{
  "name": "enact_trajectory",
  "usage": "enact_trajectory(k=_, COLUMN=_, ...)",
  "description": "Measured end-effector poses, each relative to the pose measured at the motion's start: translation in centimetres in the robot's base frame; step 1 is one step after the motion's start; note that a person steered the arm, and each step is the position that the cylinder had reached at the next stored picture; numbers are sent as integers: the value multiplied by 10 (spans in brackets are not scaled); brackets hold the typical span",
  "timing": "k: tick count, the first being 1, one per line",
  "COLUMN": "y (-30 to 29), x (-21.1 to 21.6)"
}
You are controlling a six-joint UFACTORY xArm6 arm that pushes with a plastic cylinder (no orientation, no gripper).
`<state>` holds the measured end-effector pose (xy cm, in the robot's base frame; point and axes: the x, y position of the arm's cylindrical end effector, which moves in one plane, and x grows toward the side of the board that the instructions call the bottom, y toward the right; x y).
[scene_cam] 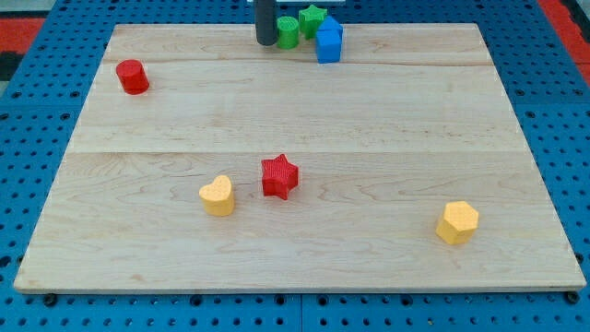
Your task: Move the red circle to the top left of the board
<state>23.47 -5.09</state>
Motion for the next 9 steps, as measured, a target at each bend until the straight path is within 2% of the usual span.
enact_trajectory(k=1, y=-17, x=62)
enact_trajectory(k=2, y=-70, x=100)
enact_trajectory(k=3, y=-148, x=99)
enact_trajectory(k=4, y=-198, x=96)
enact_trajectory(k=7, y=-250, x=73)
enact_trajectory(k=9, y=-224, x=48)
